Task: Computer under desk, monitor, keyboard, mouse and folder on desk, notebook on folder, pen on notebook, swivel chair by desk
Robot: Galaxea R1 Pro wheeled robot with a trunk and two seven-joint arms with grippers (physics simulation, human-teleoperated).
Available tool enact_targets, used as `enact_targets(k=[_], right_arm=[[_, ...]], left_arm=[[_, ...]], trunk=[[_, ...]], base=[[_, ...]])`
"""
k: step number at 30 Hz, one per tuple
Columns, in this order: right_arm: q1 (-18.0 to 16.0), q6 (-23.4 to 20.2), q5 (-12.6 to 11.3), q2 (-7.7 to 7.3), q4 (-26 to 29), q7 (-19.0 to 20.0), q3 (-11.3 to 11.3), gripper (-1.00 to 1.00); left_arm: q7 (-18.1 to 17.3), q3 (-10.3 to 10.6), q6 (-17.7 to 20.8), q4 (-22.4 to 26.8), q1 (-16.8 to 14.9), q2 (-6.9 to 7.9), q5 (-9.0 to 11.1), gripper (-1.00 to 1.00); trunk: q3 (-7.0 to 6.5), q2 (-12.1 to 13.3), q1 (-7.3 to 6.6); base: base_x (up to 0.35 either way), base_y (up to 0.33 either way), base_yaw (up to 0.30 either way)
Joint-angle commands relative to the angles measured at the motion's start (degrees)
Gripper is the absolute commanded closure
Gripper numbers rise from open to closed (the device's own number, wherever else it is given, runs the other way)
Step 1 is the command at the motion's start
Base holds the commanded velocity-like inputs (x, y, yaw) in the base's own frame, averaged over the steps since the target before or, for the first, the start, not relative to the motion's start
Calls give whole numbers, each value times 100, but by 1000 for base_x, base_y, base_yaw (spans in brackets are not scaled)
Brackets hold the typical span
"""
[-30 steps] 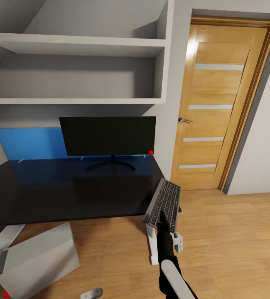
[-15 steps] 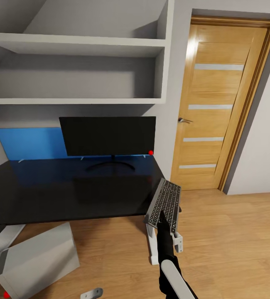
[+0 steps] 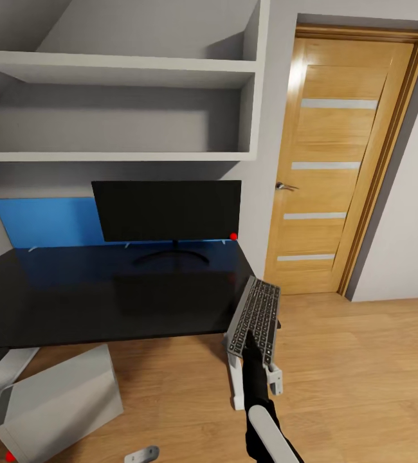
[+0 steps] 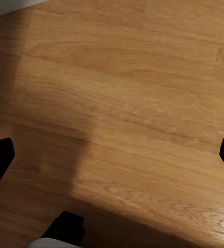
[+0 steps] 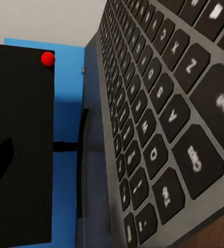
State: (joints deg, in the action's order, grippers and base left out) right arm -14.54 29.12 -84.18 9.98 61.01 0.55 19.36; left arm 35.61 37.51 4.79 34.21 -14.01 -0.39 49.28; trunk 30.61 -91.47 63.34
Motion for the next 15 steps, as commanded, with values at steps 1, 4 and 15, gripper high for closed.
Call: enact_targets(k=[1, 4, 15], right_arm=[[-5, 34, -43, 0, -27, 7, 15, -100], [-5, 31, -47, 1, -63, 5, 15, -100], [-5, -21, -71, 1, -255, -36, 6, -100]], left_arm=[[43, 28, 27, 5, -6, 8, 12, -100], [43, 28, 24, 1, -6, 6, 12, -100], [43, 28, 22, -2, -6, 10, 3, -100]], trunk=[[6, -3, 0], [6, -3, 0], [6, -3, 0]], base=[[0, 0, 0], [0, 0, 0], [0, 0, 0]])
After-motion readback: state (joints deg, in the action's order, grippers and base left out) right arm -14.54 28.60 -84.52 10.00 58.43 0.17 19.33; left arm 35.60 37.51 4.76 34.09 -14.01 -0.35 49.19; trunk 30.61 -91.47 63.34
